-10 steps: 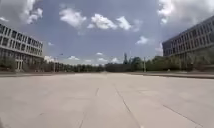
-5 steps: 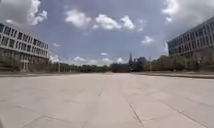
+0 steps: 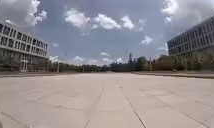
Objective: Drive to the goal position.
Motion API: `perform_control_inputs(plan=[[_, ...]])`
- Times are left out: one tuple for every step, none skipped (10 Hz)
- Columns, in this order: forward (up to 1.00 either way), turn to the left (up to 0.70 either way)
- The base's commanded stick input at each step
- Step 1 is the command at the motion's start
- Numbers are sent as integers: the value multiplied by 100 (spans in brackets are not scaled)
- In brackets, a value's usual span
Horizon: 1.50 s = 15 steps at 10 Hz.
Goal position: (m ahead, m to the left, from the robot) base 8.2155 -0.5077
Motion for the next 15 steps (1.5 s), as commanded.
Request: perform_control_inputs(plan=[[70, 0], [70, 0], [70, 0], [70, 0], [70, 0], [70, 0], [70, 0], [70, 0], [70, 0], [70, 0], [70, 0], [70, 0], [70, 0], [70, 0], [70, 0]])
